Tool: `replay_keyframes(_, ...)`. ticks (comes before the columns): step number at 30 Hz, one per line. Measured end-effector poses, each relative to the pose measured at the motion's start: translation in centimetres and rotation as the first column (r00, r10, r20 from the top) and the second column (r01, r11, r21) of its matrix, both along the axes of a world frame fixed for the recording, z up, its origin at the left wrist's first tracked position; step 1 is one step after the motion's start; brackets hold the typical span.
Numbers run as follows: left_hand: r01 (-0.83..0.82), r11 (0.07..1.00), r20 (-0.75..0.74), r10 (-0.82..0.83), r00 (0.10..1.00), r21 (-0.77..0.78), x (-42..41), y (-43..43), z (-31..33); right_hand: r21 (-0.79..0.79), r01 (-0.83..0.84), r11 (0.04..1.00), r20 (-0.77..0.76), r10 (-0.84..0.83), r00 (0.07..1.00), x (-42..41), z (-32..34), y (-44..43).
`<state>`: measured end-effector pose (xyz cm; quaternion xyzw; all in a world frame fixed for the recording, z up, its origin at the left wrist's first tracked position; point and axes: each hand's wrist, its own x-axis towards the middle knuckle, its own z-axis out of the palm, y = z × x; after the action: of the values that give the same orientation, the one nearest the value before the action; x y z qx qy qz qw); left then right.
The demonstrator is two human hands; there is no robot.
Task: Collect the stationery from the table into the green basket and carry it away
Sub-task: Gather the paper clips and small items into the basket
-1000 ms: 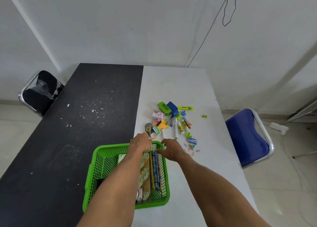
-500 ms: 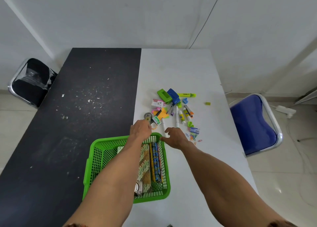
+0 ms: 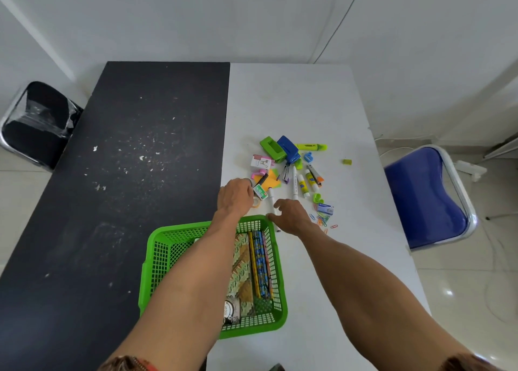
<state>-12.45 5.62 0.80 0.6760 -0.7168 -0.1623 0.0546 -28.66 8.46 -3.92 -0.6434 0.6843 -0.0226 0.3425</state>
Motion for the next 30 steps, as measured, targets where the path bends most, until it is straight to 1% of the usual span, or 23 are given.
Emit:
replay_keyframes(4, -0.002, 0.999, -0.013, 0.003, 1.000, 0.046, 0.6, -1.1, -1.0, -0.015, 0.013, 1.000, 0.015, -0.012, 1.000, 0.8, -0.4, -1.3)
replay_keyframes(8, -0.021, 0.995, 0.004, 0.021, 1.000, 0.097, 1.2, -2.2, -2.4, -0.020, 0.018, 1.000, 0.013, -0.017, 1.000, 1.8, -1.4, -3.0)
replay_keyframes(16, -0.037, 0.992, -0.018, 0.040, 0.999, 0.119, 2.7, -3.6, -4.5, -0.104, 0.012, 0.994, -0.128, -0.026, 0.991, 5.4, -3.5, -5.8)
replay_keyframes(21, -0.079, 0.992, -0.052, 0.084, 0.995, 0.101, 4.3, -4.1, -5.6, -0.086, 0.023, 0.996, -0.215, -0.041, 0.976, 6.8, -4.9, -6.7)
replay_keyframes(30, -0.102, 0.989, -0.086, 0.111, 0.990, 0.109, 5.2, -3.8, -6.6, -0.093, -0.005, 0.996, -0.291, -0.023, 0.956, 7.0, -6.0, -7.3)
